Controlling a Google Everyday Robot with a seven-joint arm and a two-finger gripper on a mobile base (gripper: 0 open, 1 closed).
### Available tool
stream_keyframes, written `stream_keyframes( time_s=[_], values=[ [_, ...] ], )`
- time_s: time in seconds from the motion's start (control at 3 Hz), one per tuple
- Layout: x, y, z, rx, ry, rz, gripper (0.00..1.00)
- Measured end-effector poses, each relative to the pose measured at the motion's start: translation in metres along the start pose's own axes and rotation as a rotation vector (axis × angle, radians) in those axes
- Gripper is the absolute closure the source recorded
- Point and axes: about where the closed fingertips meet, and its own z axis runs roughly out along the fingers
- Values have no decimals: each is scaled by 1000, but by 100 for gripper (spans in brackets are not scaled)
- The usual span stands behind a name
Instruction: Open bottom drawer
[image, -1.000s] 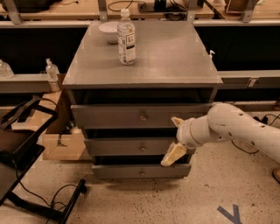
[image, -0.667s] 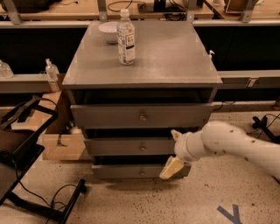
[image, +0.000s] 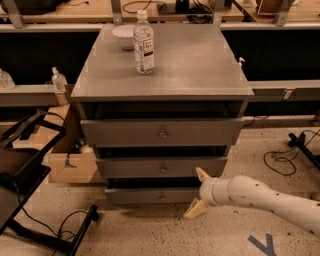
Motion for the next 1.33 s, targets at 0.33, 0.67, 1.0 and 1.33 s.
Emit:
stream_keyframes(
  time_s=[0.33, 0.67, 1.0, 1.33],
  values=[
    [43, -8, 53, -9, -26, -52, 0],
    [89, -16, 109, -33, -29, -20, 0],
    [87, -14, 108, -36, -29, -23, 0],
    [97, -1, 131, -72, 30, -11, 0]
  ],
)
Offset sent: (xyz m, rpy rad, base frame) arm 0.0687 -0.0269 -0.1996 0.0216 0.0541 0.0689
